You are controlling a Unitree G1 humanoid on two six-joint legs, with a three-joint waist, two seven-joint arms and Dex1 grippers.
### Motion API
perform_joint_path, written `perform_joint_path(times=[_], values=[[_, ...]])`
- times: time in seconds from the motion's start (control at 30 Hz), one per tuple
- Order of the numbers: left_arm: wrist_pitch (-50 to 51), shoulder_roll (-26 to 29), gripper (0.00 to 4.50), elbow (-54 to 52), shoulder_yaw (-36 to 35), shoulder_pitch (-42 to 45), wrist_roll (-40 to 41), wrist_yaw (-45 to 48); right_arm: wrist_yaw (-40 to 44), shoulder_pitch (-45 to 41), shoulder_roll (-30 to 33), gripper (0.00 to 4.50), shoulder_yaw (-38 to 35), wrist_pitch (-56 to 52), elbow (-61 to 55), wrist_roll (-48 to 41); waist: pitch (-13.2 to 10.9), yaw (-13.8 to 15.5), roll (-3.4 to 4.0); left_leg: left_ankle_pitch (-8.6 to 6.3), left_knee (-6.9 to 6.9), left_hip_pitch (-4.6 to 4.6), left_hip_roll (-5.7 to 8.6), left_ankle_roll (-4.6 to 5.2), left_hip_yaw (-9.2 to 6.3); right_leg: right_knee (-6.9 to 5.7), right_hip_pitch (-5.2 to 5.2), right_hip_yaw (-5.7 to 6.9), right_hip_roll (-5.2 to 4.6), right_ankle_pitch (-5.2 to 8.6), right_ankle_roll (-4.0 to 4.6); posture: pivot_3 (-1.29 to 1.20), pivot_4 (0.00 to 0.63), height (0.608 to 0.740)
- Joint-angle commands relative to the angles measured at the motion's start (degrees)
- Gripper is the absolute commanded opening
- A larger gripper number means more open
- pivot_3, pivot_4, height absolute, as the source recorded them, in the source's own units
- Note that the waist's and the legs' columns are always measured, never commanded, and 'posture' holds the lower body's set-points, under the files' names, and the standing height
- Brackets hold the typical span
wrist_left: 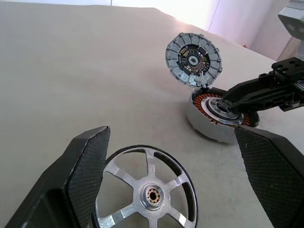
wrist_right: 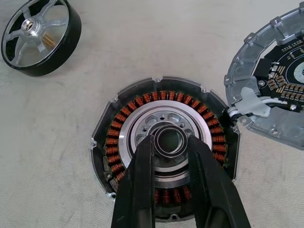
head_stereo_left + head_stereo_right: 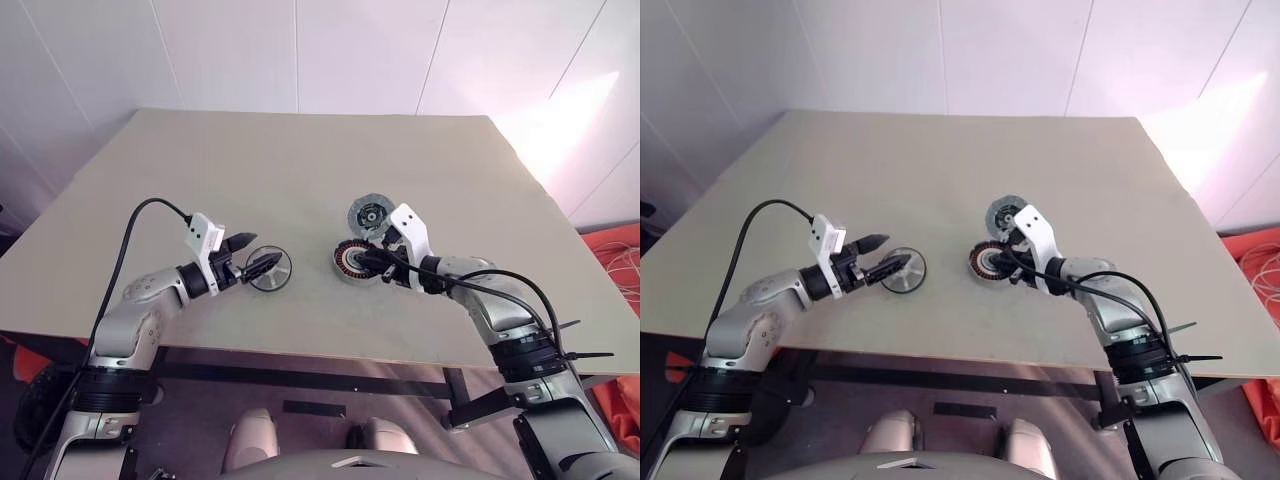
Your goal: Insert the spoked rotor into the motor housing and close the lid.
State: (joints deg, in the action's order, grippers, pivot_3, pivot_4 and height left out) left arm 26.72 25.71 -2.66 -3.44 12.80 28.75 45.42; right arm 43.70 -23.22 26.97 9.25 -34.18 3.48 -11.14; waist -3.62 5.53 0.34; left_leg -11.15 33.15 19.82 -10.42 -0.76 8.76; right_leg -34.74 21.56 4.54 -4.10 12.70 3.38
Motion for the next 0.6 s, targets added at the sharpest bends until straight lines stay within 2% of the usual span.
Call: perform_joint_path(times=[0.03,0.6], values=[[-0.7,0.4,4.5,-2.0,-1.3,0.2,0.4,-0.2,0.0,-1.6,-0.4,0.72,-0.1,1.2,-0.5,0.3,0.0,0.0,0.0,0.0,0.0,0.0,0.0,0.0,0.0,0.0,0.0,0.0,0.0,0.0,0.0,0.0,0.0,0.74],[-0.9,0.4,4.5,-1.6,-1.3,0.3,0.2,-0.4,1.1,-1.2,-0.5,0.72,0.7,1.8,-0.9,1.3,0.0,0.0,0.0,0.0,0.0,0.0,0.0,0.0,0.0,0.0,0.01,0.0,0.0,-0.05,0.09,0.0,0.0,0.74]])
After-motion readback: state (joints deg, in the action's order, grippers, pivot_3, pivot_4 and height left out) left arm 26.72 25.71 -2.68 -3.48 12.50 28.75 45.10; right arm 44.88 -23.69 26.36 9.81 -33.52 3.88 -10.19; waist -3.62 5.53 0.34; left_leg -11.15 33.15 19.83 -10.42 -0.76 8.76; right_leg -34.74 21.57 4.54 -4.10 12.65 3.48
